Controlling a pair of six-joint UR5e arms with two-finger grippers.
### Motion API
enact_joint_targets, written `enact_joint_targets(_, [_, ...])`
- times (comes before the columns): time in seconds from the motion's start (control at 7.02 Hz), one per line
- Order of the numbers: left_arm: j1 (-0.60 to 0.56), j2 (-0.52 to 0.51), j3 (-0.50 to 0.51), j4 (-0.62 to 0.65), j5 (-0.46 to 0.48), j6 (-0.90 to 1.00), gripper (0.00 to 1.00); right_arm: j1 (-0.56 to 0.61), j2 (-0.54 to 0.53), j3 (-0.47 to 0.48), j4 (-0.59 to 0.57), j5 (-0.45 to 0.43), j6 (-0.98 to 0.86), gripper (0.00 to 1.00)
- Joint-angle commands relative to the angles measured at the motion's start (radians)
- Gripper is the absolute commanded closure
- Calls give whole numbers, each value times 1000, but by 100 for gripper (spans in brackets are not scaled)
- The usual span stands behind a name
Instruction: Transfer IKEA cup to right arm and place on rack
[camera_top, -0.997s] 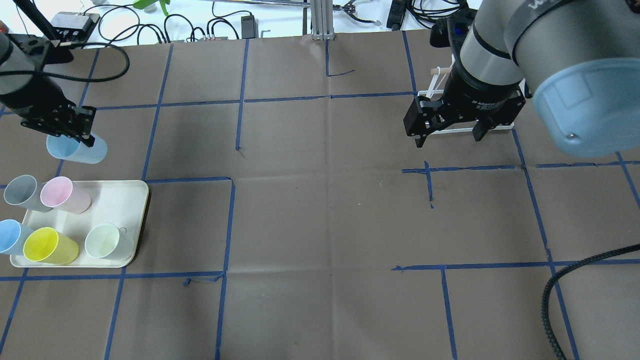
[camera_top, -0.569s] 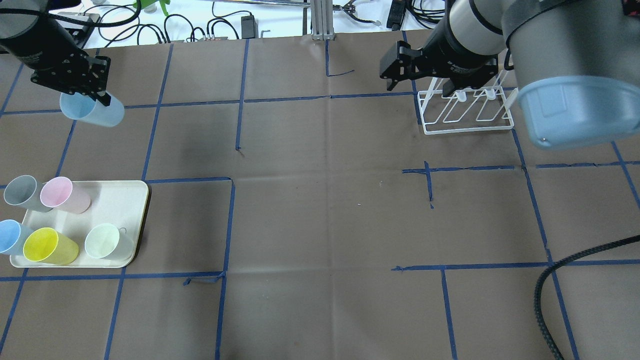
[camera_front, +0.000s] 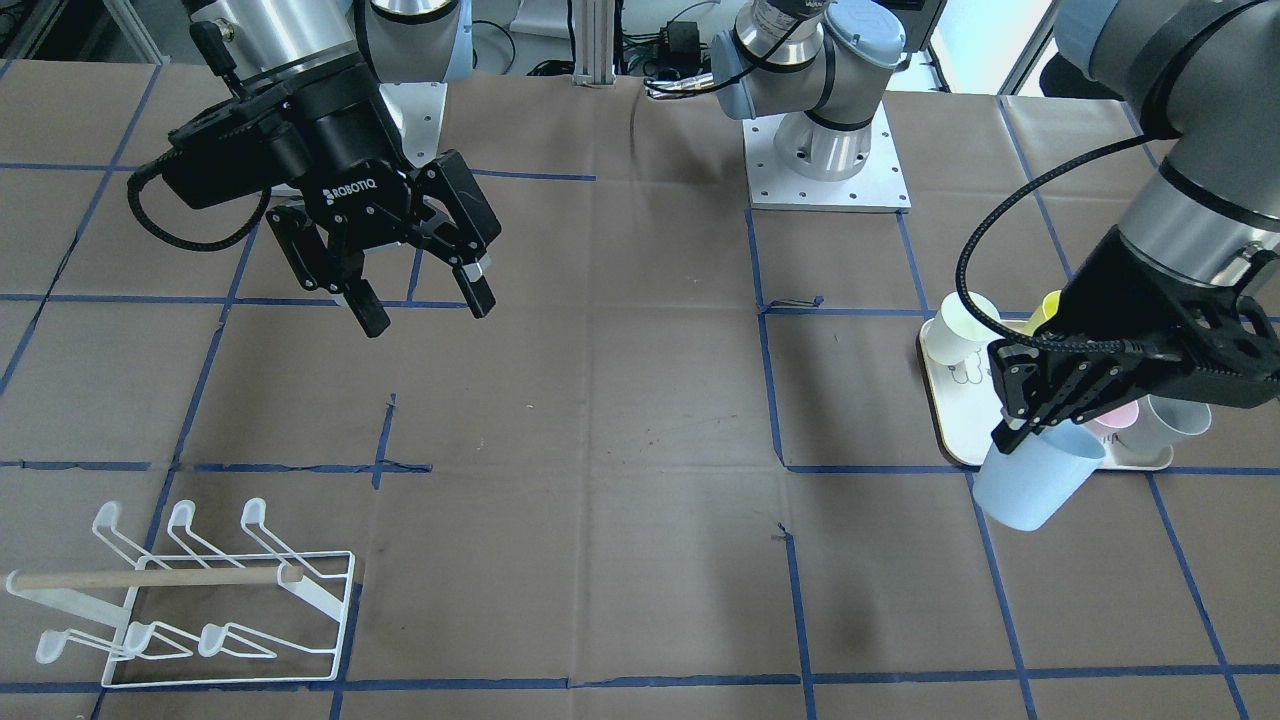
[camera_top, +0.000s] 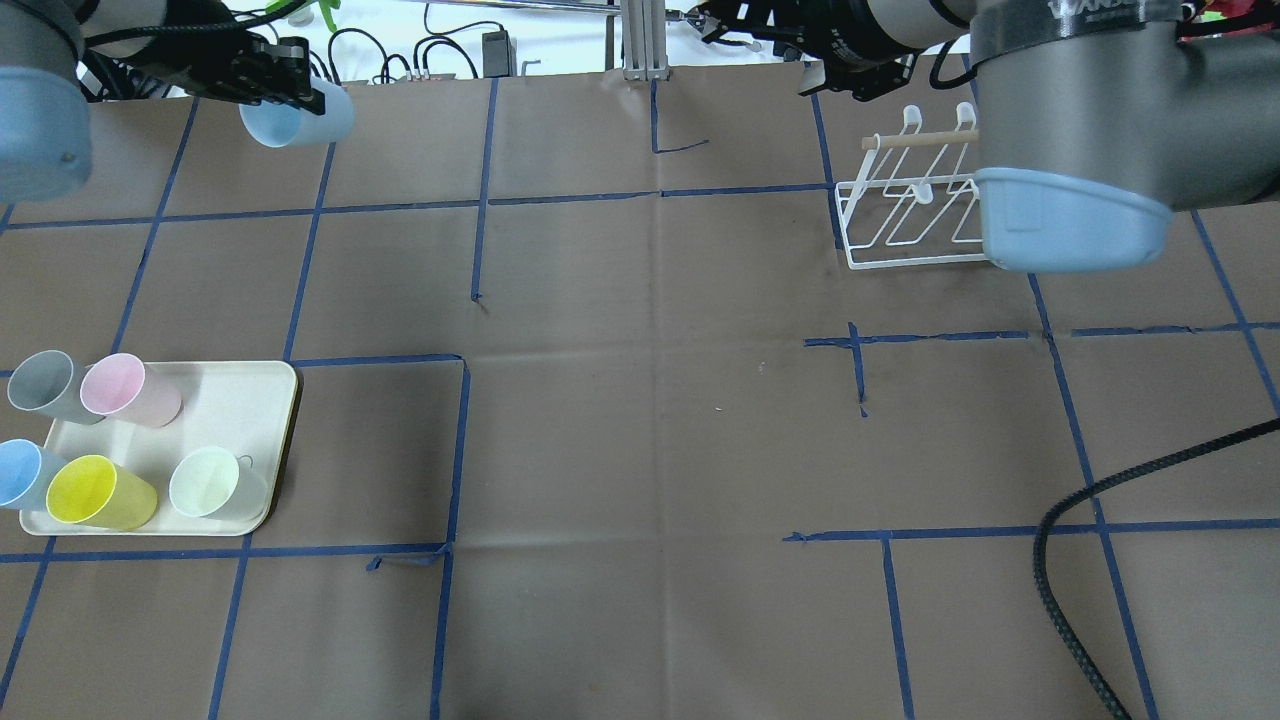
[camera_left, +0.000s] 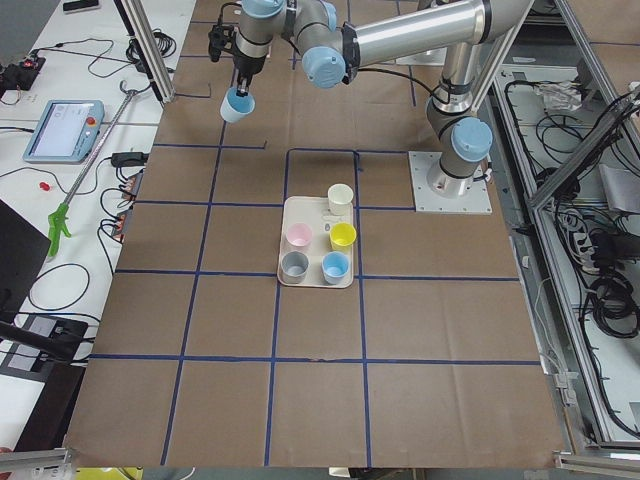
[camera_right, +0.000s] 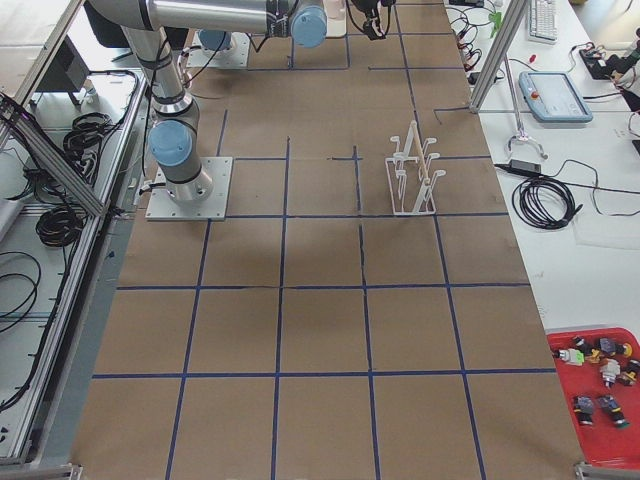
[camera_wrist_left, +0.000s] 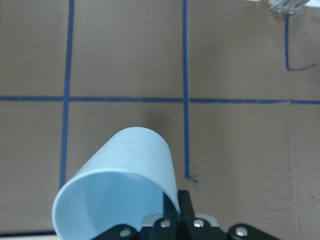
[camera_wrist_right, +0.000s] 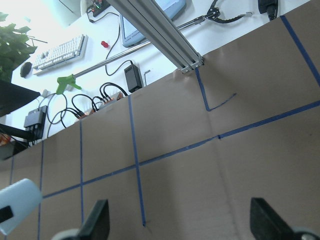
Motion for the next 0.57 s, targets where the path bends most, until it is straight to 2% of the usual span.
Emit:
enact_joint_targets(0.0, [-30,-25,-216,524,-209,6,100,2,33,15,-166,52,193,4])
enact_joint_targets(0.14, [-47,-64,-308,816,-306,-3,100,2,54,79,-339,61,320,2])
enact_joint_targets(0.28, [-77,-116,-363,1023,-401,-8,100,1,75,147,-495,105,421,2])
enact_joint_targets(0.43, [-106,-175,-369,1142,-485,-12,100,1,83,193,-574,108,495,1])
